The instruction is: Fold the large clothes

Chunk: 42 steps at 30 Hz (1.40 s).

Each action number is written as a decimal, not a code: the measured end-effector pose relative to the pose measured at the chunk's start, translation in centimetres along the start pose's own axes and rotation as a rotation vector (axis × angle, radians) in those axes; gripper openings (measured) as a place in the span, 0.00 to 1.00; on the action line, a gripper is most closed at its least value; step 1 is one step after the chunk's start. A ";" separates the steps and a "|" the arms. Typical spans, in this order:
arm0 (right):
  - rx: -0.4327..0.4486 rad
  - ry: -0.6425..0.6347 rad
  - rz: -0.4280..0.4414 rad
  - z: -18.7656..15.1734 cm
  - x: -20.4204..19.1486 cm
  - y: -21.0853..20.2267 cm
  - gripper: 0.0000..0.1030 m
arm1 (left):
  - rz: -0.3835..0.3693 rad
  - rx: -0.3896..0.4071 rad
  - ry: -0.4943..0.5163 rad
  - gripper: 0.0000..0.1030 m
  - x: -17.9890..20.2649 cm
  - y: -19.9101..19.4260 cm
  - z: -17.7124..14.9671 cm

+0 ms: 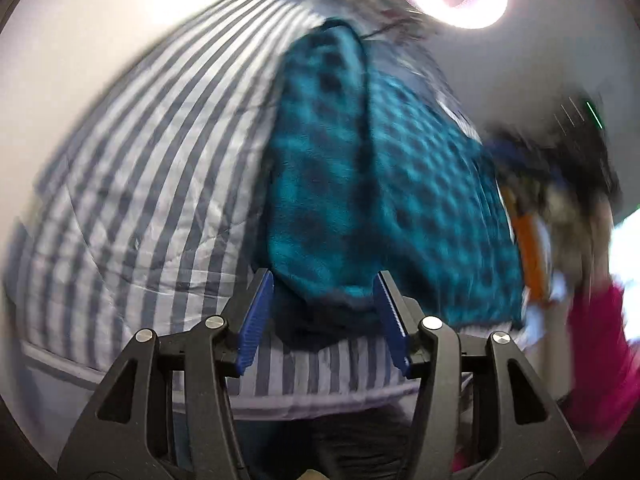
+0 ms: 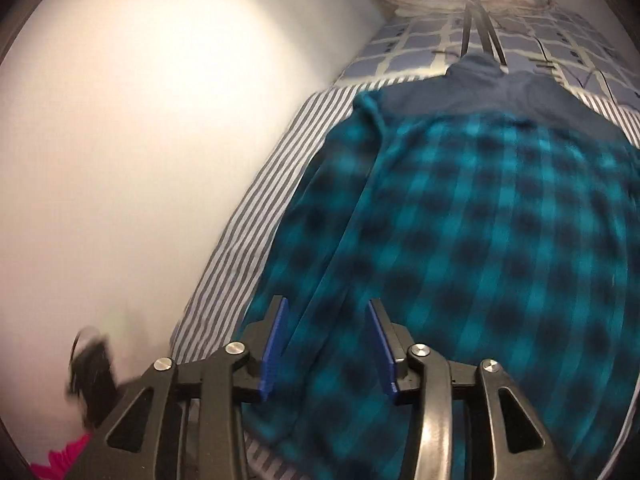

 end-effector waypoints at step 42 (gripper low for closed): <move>-0.026 -0.220 -0.135 6.4 0.2 12.2 0.25 | 0.056 0.060 -0.051 0.10 0.6 2.3 -4.4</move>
Point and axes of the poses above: each gripper's, at about its wrist camera, not at the fingertips, and y roughly the way its jaws point, x to its right, z to its top, the point moved 4 cm from there along y, roughly the way its jaws point, and after that the axes turned 3 degrees about z, right-handed, at the moved point
